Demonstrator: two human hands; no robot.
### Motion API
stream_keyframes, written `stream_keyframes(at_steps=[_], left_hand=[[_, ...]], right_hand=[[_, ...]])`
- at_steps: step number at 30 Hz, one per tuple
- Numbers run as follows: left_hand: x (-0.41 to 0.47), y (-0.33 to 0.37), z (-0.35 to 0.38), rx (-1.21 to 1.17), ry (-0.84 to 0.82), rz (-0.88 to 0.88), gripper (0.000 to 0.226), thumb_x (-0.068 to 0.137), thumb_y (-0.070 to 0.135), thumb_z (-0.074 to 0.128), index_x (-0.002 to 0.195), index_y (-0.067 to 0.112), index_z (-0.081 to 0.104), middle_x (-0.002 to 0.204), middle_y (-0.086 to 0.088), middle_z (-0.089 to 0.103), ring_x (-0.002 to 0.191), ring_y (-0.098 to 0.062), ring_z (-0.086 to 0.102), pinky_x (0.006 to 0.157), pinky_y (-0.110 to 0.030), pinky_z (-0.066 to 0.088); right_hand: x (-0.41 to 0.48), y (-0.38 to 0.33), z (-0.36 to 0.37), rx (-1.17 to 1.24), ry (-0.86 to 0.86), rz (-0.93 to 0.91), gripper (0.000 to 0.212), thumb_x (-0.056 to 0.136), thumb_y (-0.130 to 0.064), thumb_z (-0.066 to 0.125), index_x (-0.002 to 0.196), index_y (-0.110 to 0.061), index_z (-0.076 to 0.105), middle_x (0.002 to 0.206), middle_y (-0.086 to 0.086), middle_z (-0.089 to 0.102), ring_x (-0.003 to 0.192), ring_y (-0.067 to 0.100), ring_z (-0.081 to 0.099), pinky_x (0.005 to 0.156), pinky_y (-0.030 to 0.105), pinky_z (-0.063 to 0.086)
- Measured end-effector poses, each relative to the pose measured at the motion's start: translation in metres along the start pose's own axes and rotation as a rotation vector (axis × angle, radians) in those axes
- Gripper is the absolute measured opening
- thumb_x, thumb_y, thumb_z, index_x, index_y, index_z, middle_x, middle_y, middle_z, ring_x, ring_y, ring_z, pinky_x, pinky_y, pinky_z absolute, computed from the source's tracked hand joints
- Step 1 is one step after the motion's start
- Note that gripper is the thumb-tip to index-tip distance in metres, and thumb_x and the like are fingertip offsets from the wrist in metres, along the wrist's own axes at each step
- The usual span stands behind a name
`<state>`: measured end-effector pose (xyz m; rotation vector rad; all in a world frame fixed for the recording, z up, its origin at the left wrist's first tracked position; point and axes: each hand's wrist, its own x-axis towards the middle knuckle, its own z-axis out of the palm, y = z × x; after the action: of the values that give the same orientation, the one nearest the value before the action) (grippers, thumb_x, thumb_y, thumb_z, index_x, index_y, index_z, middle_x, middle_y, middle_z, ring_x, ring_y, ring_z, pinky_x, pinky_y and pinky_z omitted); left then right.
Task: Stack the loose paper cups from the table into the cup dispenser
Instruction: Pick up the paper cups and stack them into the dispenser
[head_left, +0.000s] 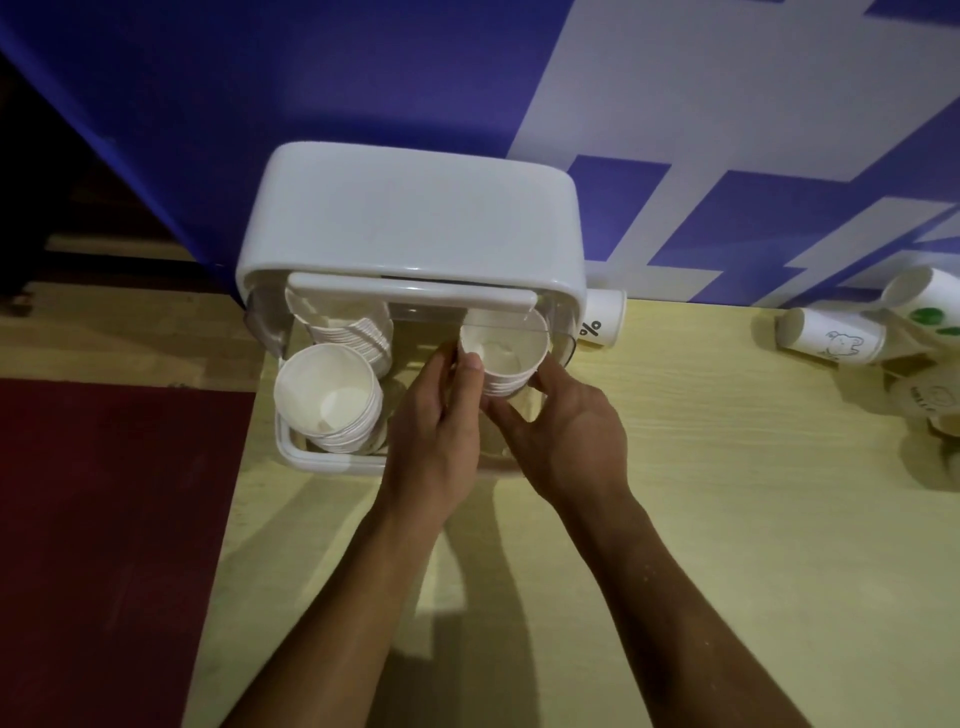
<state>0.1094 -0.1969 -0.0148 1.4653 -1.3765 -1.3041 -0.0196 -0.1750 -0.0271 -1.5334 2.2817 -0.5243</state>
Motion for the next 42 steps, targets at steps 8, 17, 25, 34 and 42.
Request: stream_keyframes(at_steps=[8,17,25,34,42], left_hand=[[0.023,0.001,0.004,0.055,0.101,-0.041,0.031,0.109,0.043,0.043,0.097,0.026,0.065,0.087,0.012,0.069,0.081,0.01,0.062,0.066,-0.003,0.038],[-0.036,0.007,-0.007,0.134,0.053,0.017,0.067,0.095,0.068,0.037,0.149,0.031,0.049,0.147,0.017,0.053,0.13,0.005,0.051,0.106,-0.019,0.043],[-0.024,0.061,0.099,0.581,-0.255,0.497,0.058,0.098,0.046,0.056,0.148,0.017,0.047,0.152,-0.001,0.048,0.136,-0.013,0.049,0.1,-0.017,0.038],[0.092,0.021,0.196,1.299,-0.275,0.468,0.076,0.073,0.004,0.064,0.146,0.004,0.042,0.136,-0.022,0.05,0.125,-0.044,0.047,0.108,-0.05,0.042],[0.099,0.022,0.209,1.379,-0.168,0.434,0.064,0.073,0.002,0.084,0.129,-0.005,0.053,0.116,-0.036,0.06,0.1,-0.054,0.059,0.081,-0.06,0.05]], right_hand=[[0.015,-0.013,0.015,0.07,0.023,0.05,0.064,0.091,-0.069,0.061,0.14,-0.029,0.052,0.112,-0.002,0.077,0.099,0.027,0.072,0.073,0.037,0.057],[-0.05,0.002,-0.037,0.249,0.031,0.082,0.052,0.091,-0.055,0.071,0.136,-0.029,0.065,0.117,-0.009,0.077,0.088,0.008,0.076,0.079,0.037,0.062],[-0.084,0.114,-0.097,0.339,0.189,0.406,0.03,0.093,-0.043,0.07,0.12,-0.03,0.073,0.109,-0.017,0.076,0.072,-0.001,0.072,0.067,0.021,0.057],[-0.059,0.243,-0.153,0.503,0.358,0.597,0.032,0.096,-0.037,0.071,0.125,-0.023,0.07,0.1,-0.02,0.074,0.066,0.003,0.074,0.082,0.046,0.062],[-0.06,0.364,-0.2,0.455,0.672,0.816,0.044,0.088,-0.049,0.077,0.111,-0.014,0.065,0.1,-0.002,0.069,0.095,0.021,0.07,0.085,0.037,0.051]])
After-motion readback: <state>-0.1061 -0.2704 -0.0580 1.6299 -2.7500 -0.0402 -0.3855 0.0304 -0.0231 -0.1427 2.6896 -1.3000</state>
